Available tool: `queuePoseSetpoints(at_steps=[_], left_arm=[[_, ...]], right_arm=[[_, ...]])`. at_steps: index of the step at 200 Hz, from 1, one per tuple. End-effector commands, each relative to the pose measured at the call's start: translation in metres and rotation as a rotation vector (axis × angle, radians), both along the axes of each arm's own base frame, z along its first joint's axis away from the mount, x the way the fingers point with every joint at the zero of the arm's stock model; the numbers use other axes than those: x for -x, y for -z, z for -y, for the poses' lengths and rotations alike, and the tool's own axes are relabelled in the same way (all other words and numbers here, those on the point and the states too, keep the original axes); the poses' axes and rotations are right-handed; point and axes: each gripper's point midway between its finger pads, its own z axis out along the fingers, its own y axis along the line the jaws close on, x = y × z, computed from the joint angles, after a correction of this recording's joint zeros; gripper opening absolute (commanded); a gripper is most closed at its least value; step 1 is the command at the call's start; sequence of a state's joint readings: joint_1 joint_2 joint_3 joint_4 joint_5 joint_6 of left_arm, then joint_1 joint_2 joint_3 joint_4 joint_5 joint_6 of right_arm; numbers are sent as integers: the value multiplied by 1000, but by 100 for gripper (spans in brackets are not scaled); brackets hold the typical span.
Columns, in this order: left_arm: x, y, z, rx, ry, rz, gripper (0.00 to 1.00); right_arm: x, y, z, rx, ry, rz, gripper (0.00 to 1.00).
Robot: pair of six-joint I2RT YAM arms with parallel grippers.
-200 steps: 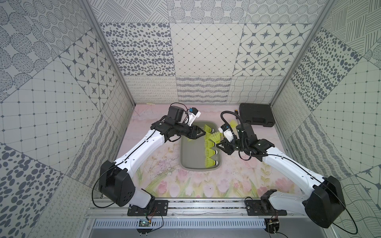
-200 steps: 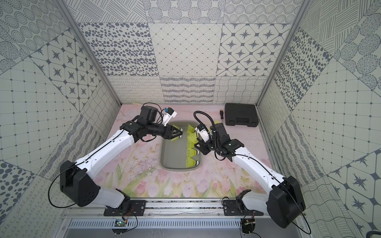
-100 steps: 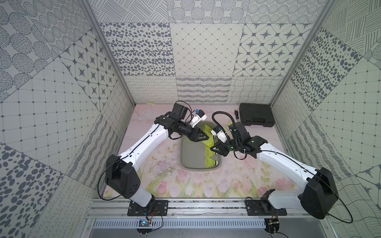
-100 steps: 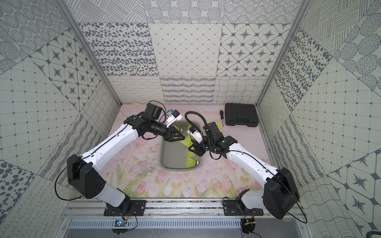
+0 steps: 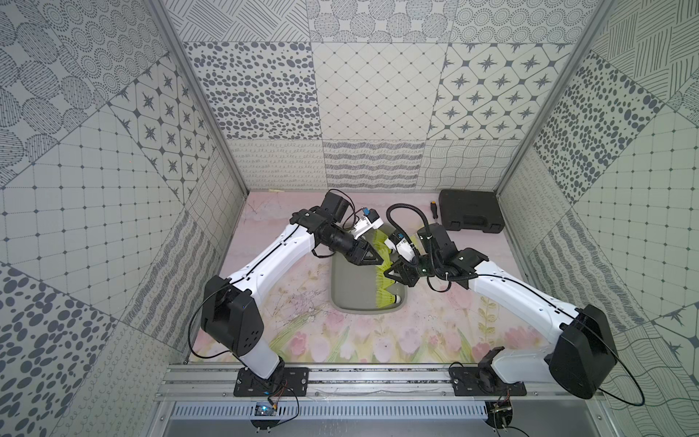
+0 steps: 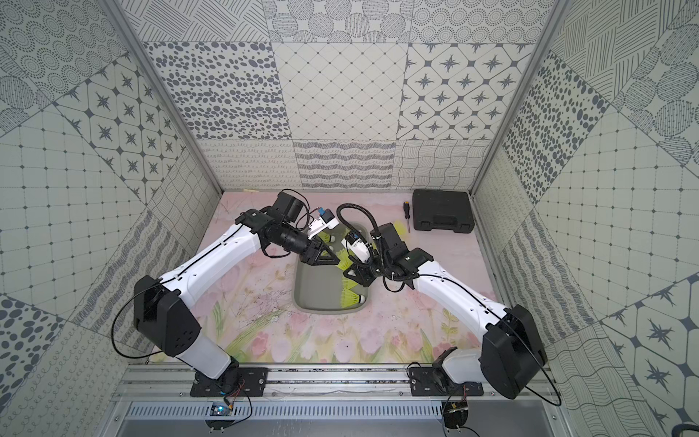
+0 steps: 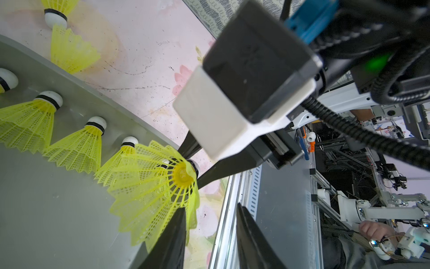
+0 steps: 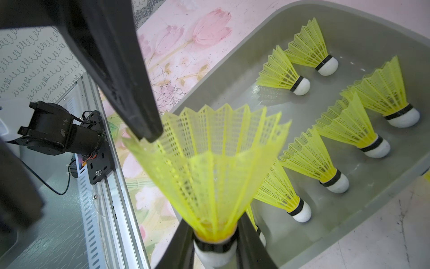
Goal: Put the shuttlecocks into the storage box
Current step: Place the shuttlecock in the storage box.
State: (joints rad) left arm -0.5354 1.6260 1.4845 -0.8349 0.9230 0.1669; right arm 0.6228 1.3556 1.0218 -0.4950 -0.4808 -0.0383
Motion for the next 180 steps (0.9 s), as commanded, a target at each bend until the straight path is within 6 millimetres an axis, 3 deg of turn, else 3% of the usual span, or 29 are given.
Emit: queuePoseSetpoints(at_steps=[1,26,52,142,180], left_arm=[[11,-3,2,32,54,-40,36],[10,0,3,24,47,-55,28],[6,3,4,14,32,-57,26],[-6,7,4,19,-33,3,43],[-3,7,7,42,-23,-9,41]], right_arm=[[-2,-11,-8,-22,-28,29,26],[-3,-11,-8,-22,-27,29,26],[-2,-11,-8,-21,-28,27,26],[1,-9,-8,-18,-32,21,26],[-1,-10,-8,-17,-29,21,26]])
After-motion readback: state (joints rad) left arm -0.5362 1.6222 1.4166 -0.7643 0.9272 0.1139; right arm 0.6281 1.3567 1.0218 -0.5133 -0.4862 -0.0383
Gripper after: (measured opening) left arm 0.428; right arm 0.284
